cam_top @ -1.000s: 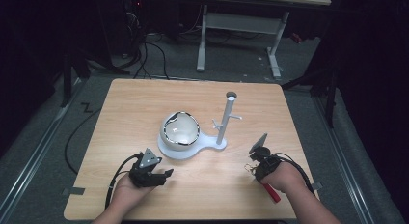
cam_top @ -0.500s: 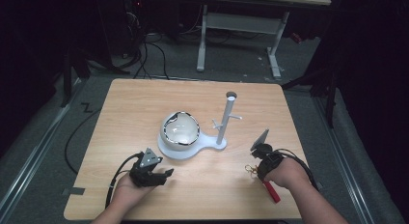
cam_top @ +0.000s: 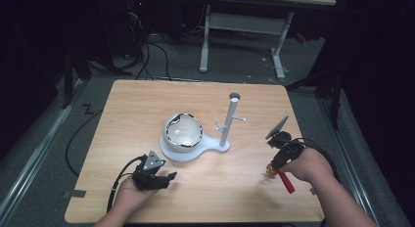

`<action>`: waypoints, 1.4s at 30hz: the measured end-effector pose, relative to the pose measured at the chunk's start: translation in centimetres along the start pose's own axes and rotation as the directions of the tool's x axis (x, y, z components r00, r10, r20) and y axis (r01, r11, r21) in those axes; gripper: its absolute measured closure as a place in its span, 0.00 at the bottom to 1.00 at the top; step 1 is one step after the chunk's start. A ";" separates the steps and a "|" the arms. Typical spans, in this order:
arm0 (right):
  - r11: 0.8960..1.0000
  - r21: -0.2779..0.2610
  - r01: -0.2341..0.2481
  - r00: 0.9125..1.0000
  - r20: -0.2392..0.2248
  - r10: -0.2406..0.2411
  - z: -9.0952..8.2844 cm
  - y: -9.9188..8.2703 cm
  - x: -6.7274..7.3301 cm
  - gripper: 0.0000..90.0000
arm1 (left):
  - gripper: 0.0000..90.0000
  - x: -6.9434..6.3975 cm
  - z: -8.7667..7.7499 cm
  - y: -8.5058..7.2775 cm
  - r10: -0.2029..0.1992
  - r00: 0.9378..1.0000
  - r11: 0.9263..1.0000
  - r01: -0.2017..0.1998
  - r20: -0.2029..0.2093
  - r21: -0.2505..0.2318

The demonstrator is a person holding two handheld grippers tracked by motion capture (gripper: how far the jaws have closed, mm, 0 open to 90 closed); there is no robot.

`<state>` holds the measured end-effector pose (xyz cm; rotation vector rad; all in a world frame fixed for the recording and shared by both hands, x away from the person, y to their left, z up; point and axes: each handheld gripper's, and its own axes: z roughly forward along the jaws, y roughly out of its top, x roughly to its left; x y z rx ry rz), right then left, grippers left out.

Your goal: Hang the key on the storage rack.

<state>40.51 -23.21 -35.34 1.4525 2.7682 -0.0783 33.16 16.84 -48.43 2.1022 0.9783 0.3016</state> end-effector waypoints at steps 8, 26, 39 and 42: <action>0.999 -0.032 0.010 1.000 0.025 -0.010 -2.7 0.2 -0.1 0.83 | 0.42 0.2 0.2 0.0 -0.001 1.000 1.000 0.001 0.003 0.001; 0.999 -0.040 0.028 0.999 0.038 -0.026 -6.4 2.0 0.9 0.83 | 0.42 -0.1 0.1 -0.1 0.027 1.000 1.000 -0.027 -0.004 0.005; 0.998 -0.059 0.035 0.997 0.070 -0.031 -10.6 3.5 0.8 0.83 | 0.43 -0.1 -0.2 0.0 0.027 1.000 0.999 -0.027 -0.010 -0.020; 0.997 -0.067 0.030 0.997 0.072 -0.025 -11.3 3.8 0.8 0.83 | 0.43 -0.1 -0.3 0.0 0.028 1.000 0.999 -0.028 -0.010 -0.024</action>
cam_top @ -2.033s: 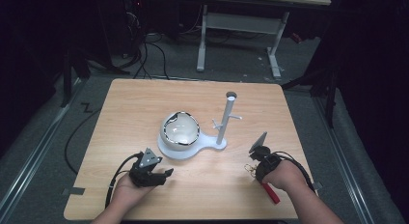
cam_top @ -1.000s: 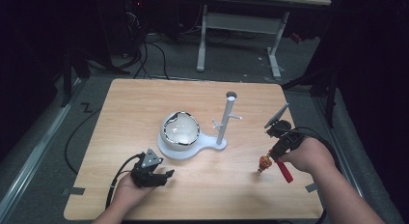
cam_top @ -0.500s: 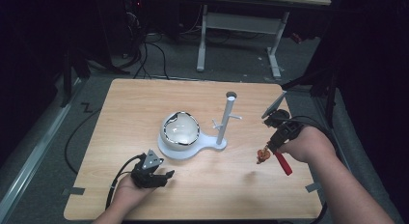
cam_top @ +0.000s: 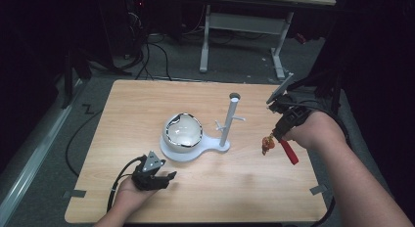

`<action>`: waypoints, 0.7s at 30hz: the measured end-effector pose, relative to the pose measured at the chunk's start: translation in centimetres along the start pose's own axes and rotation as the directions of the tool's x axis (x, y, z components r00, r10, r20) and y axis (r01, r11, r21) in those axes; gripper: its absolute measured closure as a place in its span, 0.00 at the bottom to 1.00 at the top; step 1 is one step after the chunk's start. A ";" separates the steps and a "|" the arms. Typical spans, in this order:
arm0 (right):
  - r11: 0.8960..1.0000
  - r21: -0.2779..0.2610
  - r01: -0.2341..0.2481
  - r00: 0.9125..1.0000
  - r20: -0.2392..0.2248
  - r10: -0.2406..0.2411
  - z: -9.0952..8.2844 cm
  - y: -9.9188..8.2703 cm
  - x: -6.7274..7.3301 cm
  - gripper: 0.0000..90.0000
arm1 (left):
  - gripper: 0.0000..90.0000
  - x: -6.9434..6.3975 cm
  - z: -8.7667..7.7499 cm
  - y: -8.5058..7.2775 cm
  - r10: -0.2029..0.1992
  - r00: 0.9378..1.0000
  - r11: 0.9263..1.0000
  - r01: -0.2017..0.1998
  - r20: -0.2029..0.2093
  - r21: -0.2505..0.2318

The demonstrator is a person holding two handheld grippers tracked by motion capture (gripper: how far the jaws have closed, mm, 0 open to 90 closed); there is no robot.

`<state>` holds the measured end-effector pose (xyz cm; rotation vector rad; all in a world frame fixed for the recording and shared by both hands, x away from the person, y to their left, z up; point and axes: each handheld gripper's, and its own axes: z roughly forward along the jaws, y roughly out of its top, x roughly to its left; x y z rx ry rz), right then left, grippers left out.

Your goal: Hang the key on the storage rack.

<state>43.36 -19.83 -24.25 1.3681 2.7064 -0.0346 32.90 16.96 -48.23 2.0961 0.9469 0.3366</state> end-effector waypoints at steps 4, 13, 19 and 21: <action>1.000 -0.009 0.005 1.000 0.006 -0.005 -0.6 0.6 0.0 0.83 | 0.43 0.1 -0.1 0.0 -0.007 1.000 1.000 0.007 0.003 -0.006; 1.000 -0.024 0.003 1.000 0.023 -0.002 -1.7 2.3 0.2 0.83 | 0.43 0.2 -0.4 0.1 -0.014 1.000 1.000 0.014 0.006 -0.015; 0.999 -0.044 0.002 1.000 0.019 -0.001 -2.4 3.7 0.7 0.83 | 0.43 0.1 -0.5 0.1 -0.018 1.000 1.000 0.018 0.007 -0.019; 0.999 -0.044 0.004 1.000 0.023 -0.003 -2.5 4.1 0.9 0.83 | 0.43 0.1 -0.5 0.1 -0.018 1.000 1.000 0.018 0.008 -0.020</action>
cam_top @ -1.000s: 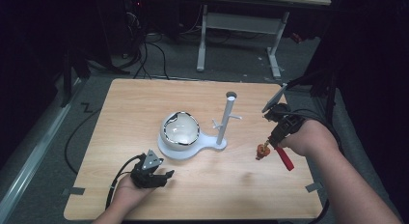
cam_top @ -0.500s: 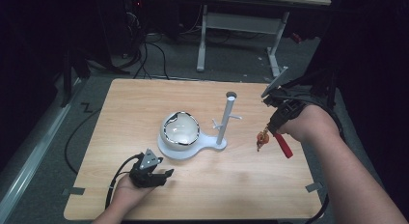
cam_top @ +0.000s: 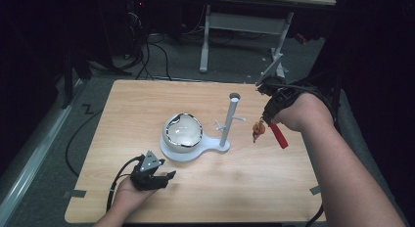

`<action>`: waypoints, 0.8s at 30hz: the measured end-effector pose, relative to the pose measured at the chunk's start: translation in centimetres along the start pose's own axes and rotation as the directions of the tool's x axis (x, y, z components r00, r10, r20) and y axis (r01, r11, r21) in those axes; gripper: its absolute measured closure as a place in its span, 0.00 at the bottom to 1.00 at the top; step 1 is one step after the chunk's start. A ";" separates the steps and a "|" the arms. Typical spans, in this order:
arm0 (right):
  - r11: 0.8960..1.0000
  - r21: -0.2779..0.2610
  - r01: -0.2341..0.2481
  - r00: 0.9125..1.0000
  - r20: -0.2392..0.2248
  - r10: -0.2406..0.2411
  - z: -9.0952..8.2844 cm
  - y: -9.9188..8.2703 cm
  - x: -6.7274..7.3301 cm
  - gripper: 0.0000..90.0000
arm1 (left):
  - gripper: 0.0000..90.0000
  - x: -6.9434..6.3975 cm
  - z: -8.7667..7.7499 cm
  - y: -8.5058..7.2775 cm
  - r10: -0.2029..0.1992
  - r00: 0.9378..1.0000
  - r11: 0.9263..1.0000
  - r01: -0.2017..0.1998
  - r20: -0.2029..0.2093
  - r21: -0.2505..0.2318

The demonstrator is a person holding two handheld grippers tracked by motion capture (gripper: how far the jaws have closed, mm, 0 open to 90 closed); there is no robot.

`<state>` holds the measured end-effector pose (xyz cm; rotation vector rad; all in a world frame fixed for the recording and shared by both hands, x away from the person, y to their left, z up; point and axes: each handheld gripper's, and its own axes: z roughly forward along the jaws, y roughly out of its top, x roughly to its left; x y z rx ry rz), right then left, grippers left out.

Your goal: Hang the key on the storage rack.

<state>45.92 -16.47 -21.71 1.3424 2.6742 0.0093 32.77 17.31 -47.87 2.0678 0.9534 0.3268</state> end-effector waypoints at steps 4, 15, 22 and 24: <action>1.000 0.001 0.006 1.000 0.002 -0.006 -0.1 0.6 0.3 0.83 | 0.43 0.0 -0.1 0.0 -0.002 1.000 1.000 0.002 0.002 -0.004; 1.000 0.002 0.005 1.000 -0.004 -0.005 -0.8 2.2 0.6 0.83 | 0.43 0.1 -0.2 0.0 -0.008 1.000 1.000 0.008 0.005 -0.010; 1.000 -0.009 -0.002 1.000 -0.028 0.002 -1.0 2.6 0.2 0.83 | 0.43 0.2 -0.3 0.0 -0.018 1.000 1.000 0.018 0.002 -0.018; 1.000 -0.014 -0.002 0.999 -0.035 0.002 -1.0 2.6 0.1 0.83 | 0.43 0.3 -0.3 0.1 -0.019 1.000 1.000 0.019 0.003 -0.019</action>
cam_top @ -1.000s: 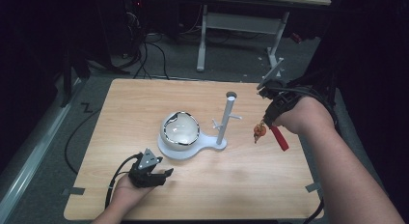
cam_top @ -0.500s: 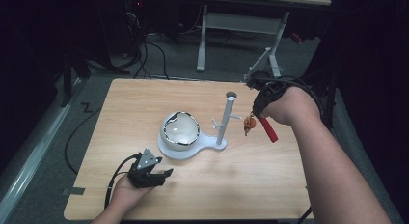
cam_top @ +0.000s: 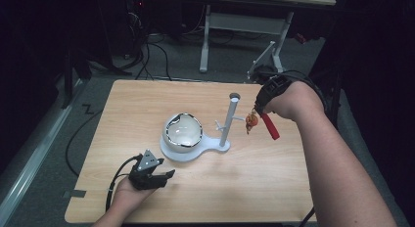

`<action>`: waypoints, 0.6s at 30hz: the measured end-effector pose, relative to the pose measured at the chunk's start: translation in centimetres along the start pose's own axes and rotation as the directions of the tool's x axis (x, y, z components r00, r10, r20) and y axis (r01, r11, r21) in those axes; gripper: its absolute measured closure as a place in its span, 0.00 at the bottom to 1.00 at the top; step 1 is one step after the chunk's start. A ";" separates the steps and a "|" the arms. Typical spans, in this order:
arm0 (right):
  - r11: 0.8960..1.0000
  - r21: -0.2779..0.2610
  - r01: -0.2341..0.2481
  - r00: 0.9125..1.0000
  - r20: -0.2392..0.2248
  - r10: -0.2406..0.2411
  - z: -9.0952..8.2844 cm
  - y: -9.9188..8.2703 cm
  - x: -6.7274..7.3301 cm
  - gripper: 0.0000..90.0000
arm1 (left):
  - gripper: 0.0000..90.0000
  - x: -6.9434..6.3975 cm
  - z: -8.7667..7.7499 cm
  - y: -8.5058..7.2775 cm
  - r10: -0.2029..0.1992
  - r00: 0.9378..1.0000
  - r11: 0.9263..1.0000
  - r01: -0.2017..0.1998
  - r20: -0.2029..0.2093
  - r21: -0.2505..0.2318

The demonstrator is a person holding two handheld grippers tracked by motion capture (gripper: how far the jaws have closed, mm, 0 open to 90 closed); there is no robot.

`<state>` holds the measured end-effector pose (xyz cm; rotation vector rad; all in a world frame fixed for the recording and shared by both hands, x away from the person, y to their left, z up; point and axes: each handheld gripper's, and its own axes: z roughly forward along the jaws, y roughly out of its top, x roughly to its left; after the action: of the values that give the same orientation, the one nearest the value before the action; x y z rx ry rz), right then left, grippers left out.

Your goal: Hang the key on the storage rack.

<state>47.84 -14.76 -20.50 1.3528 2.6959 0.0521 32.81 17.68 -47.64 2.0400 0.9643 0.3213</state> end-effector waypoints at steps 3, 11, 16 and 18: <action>1.000 -0.003 -0.001 1.000 -0.005 0.001 0.0 0.1 -0.1 0.83 | 0.43 0.0 0.2 0.0 -0.001 1.000 1.000 0.001 -0.002 0.006; 1.000 -0.012 0.013 1.000 -0.005 -0.013 -0.2 0.4 0.4 0.83 | 0.43 0.1 0.2 0.0 0.001 1.000 1.000 -0.001 -0.001 0.006; 1.000 -0.014 0.016 1.000 -0.008 -0.016 -0.3 0.4 0.7 0.83 | 0.43 0.0 0.1 0.0 0.003 1.000 1.000 -0.003 -0.003 0.005; 1.000 -0.017 0.025 1.000 -0.008 -0.025 -0.4 0.4 0.8 0.83 | 0.43 0.0 0.1 0.0 0.004 1.000 1.000 -0.004 -0.003 0.005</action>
<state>47.61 -13.87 -20.18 1.3165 2.7129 0.0785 32.83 17.60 -47.66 2.0464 0.9637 0.3243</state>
